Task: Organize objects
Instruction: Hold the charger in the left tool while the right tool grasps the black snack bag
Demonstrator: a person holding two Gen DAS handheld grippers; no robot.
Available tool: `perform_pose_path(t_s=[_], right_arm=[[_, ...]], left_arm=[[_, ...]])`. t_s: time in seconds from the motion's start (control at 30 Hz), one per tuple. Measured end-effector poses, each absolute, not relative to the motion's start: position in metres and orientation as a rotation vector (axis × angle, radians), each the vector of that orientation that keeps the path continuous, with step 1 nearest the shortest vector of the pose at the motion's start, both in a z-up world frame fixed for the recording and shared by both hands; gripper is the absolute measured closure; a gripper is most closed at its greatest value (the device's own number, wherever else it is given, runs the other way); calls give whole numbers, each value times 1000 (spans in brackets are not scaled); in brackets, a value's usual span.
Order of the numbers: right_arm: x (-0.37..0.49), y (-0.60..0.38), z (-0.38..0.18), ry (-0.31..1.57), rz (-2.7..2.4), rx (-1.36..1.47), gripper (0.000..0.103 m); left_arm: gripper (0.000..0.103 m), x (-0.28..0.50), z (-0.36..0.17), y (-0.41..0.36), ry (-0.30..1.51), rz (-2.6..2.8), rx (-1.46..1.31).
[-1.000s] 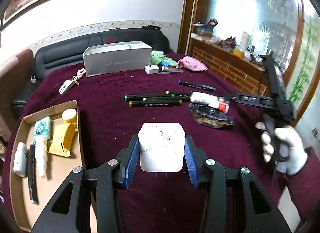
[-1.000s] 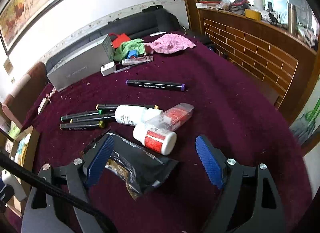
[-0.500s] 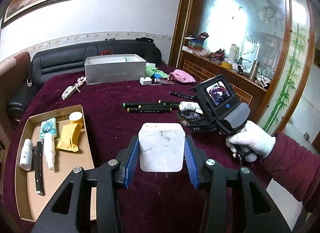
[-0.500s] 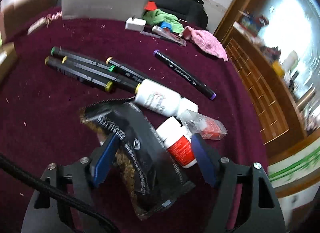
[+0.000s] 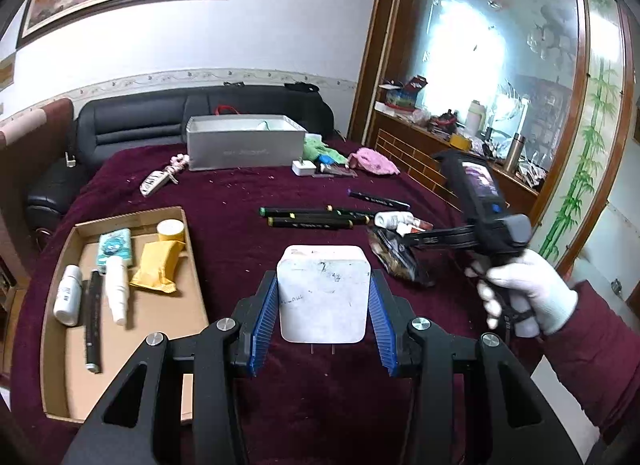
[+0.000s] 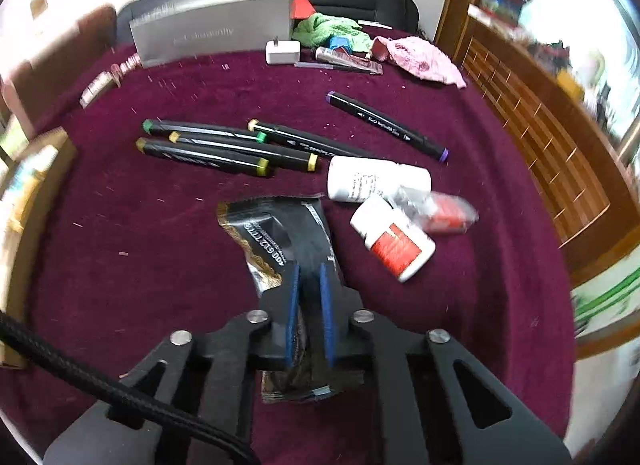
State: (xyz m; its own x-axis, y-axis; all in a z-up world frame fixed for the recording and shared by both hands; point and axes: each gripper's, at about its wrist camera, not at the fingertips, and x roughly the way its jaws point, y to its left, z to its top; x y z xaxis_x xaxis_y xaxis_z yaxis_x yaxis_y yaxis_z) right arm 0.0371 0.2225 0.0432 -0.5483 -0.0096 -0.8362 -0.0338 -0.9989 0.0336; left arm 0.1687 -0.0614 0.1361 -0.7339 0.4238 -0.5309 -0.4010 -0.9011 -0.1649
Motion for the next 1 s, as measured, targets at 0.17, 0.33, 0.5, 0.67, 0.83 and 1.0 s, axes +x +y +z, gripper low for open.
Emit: perform_pose_path(t_s=[0.17,0.33,0.5,0.67,0.83,1.0], right_arm=[[52,217,62,261,2856,-1456,98],[56,196,75,188,2880,-1410,97],[44,219,59,180,2760,-1396,55],[34,227,35,151,2687,-1457,52],[12,219,11,80,2605,-1498,53],[10,215,6,132,2630,-1489,75]], left_arm=[[64,166,136,-83,-96,2615,-808],[64,160,132,-107,-133,2653,-835],[64,162,125,-119,-150,2662,-843],[64,155,118,-118,-167,2640,-865],[64,154,116,-117,-166,2632,-876],[64,154,117,-126,-171,2662,-881]])
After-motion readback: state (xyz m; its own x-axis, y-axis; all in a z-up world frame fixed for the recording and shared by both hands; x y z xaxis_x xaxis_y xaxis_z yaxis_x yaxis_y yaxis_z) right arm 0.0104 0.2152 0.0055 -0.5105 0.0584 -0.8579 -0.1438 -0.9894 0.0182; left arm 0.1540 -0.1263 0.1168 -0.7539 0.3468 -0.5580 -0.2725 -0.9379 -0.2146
